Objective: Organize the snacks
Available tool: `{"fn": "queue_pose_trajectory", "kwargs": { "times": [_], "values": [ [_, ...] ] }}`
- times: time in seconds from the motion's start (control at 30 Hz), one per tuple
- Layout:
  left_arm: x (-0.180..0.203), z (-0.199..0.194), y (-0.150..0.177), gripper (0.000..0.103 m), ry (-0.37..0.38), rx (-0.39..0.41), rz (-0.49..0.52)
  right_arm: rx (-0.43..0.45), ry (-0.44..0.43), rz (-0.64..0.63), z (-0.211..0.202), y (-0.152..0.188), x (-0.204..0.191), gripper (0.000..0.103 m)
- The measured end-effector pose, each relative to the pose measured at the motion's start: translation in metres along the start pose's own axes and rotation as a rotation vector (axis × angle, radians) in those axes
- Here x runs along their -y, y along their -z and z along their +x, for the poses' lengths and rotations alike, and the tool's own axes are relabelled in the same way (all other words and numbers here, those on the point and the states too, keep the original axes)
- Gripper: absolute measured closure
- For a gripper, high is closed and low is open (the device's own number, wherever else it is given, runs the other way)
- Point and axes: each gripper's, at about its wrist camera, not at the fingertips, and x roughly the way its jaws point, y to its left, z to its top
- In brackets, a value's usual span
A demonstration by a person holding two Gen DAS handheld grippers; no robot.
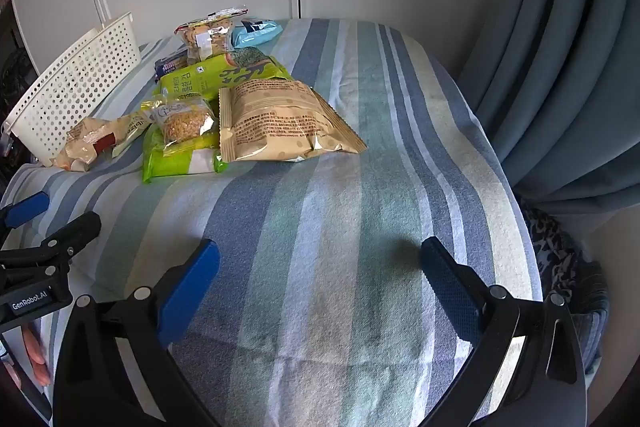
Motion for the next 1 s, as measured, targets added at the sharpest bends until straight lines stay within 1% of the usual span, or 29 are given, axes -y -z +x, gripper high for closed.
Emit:
{"fn": "queue_pose_trajectory", "kwargs": {
  "times": [0.5,1.0],
  "values": [
    [-0.0017,0.0015,0.0004,0.002,0.0,0.002,-0.001,0.005,-0.01,0.008,-0.0008,0.0004,0.0073,0.005],
    [0.0006,-0.0007,0.0005,0.002,0.0,0.004,0.0,0.003,0.0,0.001,-0.0002,-0.0008,0.0008,0.005]
  ]
}}
